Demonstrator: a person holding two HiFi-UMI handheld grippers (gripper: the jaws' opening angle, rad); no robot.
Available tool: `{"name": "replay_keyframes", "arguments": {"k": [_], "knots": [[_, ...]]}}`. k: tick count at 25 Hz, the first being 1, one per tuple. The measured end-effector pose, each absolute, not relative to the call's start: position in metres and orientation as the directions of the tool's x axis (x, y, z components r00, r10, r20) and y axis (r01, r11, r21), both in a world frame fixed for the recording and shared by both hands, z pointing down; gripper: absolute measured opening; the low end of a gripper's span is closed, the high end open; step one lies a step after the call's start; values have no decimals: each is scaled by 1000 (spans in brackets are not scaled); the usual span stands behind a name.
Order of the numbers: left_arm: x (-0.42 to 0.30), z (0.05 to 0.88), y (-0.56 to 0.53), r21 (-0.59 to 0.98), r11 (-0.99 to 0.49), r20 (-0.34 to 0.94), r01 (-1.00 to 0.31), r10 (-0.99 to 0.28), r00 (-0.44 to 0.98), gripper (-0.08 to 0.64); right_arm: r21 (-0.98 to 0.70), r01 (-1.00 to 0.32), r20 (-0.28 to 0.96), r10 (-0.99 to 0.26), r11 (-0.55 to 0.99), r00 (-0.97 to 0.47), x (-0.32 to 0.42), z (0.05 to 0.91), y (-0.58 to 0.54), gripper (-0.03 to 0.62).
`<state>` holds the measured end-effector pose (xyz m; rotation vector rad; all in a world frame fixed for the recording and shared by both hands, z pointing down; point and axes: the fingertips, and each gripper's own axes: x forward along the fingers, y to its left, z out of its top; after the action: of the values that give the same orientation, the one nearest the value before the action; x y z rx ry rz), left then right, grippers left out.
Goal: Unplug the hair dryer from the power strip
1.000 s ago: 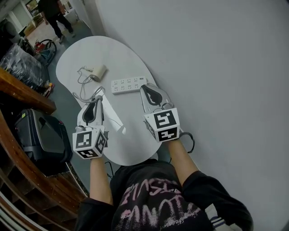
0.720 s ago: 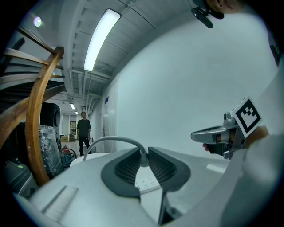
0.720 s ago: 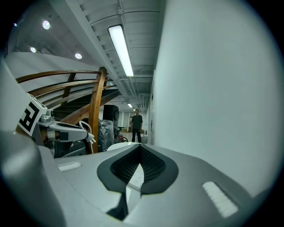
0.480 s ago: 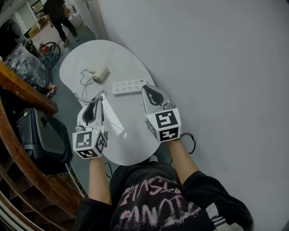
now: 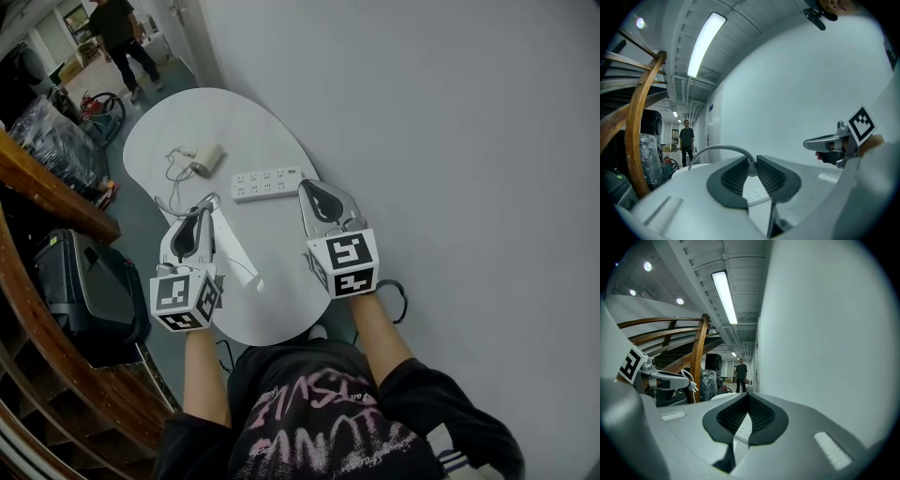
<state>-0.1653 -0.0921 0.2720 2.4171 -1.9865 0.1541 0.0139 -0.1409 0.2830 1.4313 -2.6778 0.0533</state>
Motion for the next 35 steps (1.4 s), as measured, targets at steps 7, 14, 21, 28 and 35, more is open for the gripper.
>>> {"name": "replay_keyframes", "arguments": {"k": [7,14,21,28,35], "knots": [[-164,274,-92,-51,-186,79,-981,-980,181,69,6,-826,112,-822,563,-559,16,287,-143,18],[-161,273,-94,-44,-189,77,-981,-980,185,69,-5,-827,112,-822,562,-559,22,285,-146,18],[-158,278,-95,-53,-200,91,-978,-977,195,70,-17,-831,119,-824,556,-554,26,290,-148,18],[-160,278,-94,-48,-204,84,-978,-976,199,71,-18,-833,124,-826,553,-550,23,289,-148,18],[-161,278,-94,-41,-210,80,-977,-975,206,71,-12,-834,128,-827,551,-548,21,291,-147,18]]}}
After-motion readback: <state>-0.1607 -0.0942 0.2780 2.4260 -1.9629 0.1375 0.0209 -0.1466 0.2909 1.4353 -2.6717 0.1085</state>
